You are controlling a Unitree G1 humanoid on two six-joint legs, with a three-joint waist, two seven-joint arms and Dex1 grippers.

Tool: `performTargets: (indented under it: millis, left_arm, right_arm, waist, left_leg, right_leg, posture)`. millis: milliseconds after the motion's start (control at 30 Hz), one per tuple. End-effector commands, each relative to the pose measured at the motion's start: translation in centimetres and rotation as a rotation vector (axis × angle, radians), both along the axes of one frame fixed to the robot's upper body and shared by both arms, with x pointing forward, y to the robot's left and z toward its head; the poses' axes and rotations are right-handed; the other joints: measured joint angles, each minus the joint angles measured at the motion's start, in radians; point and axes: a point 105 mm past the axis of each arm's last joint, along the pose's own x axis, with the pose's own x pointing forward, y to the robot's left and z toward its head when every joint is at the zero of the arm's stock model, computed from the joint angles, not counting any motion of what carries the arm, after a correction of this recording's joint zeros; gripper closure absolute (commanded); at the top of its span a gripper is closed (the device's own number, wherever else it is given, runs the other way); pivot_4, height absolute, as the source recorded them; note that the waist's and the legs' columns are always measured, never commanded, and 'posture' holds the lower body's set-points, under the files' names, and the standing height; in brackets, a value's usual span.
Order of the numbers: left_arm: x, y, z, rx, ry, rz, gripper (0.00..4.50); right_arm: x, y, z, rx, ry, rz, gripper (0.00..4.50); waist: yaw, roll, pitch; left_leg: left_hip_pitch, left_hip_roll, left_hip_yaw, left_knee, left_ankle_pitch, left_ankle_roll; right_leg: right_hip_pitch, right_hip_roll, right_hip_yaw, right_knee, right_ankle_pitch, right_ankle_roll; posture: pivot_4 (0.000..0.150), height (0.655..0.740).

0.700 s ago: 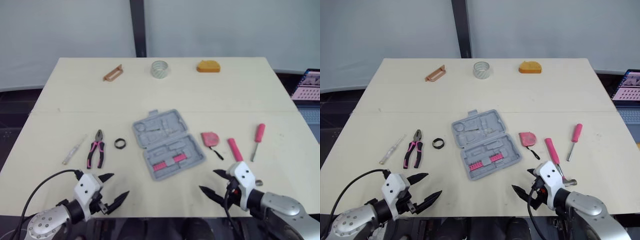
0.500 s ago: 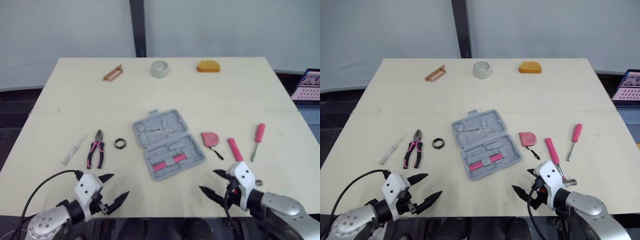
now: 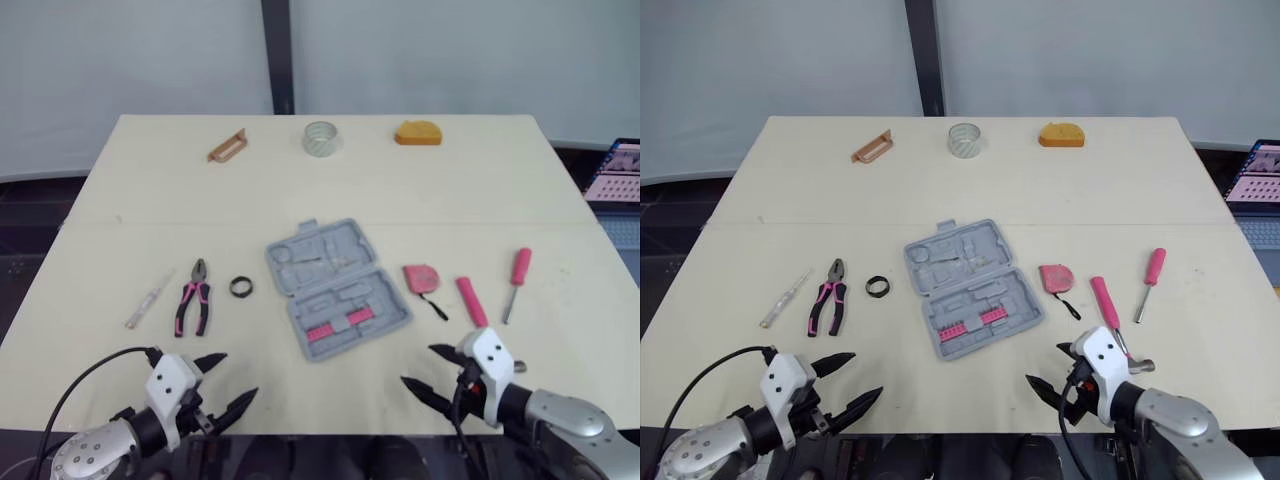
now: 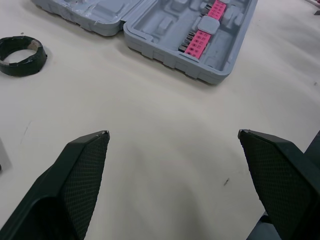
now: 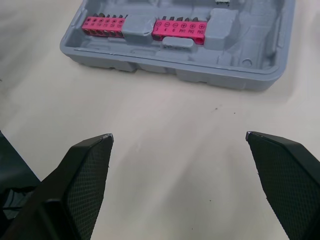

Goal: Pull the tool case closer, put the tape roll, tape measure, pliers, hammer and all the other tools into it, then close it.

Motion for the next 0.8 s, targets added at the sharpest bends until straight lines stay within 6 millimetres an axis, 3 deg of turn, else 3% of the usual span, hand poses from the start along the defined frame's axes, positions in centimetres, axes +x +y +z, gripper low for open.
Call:
performTargets:
  millis: [33, 267, 300, 400, 500, 600, 633, 800]
  left_arm:
    - [-0.1, 0.2, 0.5, -0.004, -0.024, -0.005, 0.07]
    - [-0.1, 0.2, 0.3, -0.012, -0.011, -0.029, 0.07]
    - [0.2, 0.3, 0.4, -0.026, -0.011, -0.031, 0.03]
    - [2.0, 0.8, 1.3, -0.023, -0.045, 0.0, 0.85]
    - [4.4, 1.1, 1.8, 0.005, -0.071, 0.019, 2.57]
    - [6.4, 1.0, 2.3, -0.01, -0.079, 0.041, 3.99]
    - [6.8, 0.8, 2.4, -0.013, -0.076, 0.041, 4.47]
    - [9.4, 0.4, 2.8, 0.008, -0.078, 0.075, 4.47]
  right_arm:
    - [-0.2, 0.1, 0.5, 0.01, -0.018, 0.025, 0.0]
    - [0.0, 0.0, 0.7, 0.002, -0.029, 0.034, 0.0]
    - [0.3, -0.2, 1.0, -0.006, -0.042, 0.04, 0.24]
    - [1.9, -0.4, 2.3, 0.003, -0.076, 0.035, 1.24]
    - [4.2, -0.1, 3.7, -0.006, -0.099, 0.058, 2.98]
    - [6.6, -0.1, 4.7, -0.028, -0.119, 0.062, 4.38]
    - [7.3, -0.1, 4.9, -0.033, -0.125, 0.065, 4.5]
    - [10.2, 0.0, 5.8, -0.083, -0.145, 0.056, 4.5]
  waist:
    - [0.0, 0.0, 0.0]
    - [0.0, 0.0, 0.0]
    - [-0.001, 0.0, 0.0]
    - [-0.001, 0.0, 0.0]
    - [-0.002, 0.0, 0.001]
    - [-0.005, 0.0, 0.001]
    - [-0.005, 0.0, 0.001]
    - [-0.005, 0.0, 0.001]
  left_leg:
    - [0.0, 0.0, 0.0, 0.0, 0.0, 0.0]
    - [0.0, 0.0, 0.0, 0.0, 0.0, 0.0]
    - [0.0, 0.0, 0.0, 0.0, 0.0, 0.0]
    - [0.0, 0.0, 0.0, 0.001, 0.0, 0.0]
    - [0.001, 0.0, 0.0, 0.001, 0.0, 0.0]
    - [0.001, 0.0, 0.0, 0.001, 0.0, 0.0]
    - [0.001, 0.0, 0.0, 0.001, 0.0, 0.0]
    - [0.0, 0.0, 0.0, 0.0, 0.0, -0.001]
  right_leg:
    - [0.0, 0.0, 0.0, 0.0, 0.0, 0.0]
    - [0.0, 0.0, 0.0, 0.0, 0.0, 0.0]
    - [0.0, 0.0, 0.0, 0.0, 0.0, 0.0]
    - [0.0, 0.0, 0.0, 0.0, 0.0, 0.0]
    - [0.0, 0.0, 0.0, 0.002, 0.0, 0.0]
    - [0.0, 0.0, 0.001, 0.002, 0.0, 0.0]
    - [0.0, 0.0, 0.001, 0.002, 0.0, 0.0]
    - [0.0, 0.001, 0.0, 0.002, 0.0, 0.0]
  posture:
    - [0.15, 0.74]
    - [0.15, 0.74]
    - [0.15, 0.74]
    - [0.15, 0.74]
    - [0.15, 0.74]
    - [0.15, 0.74]
    - [0.15, 0.74]
    - [0.15, 0.74]
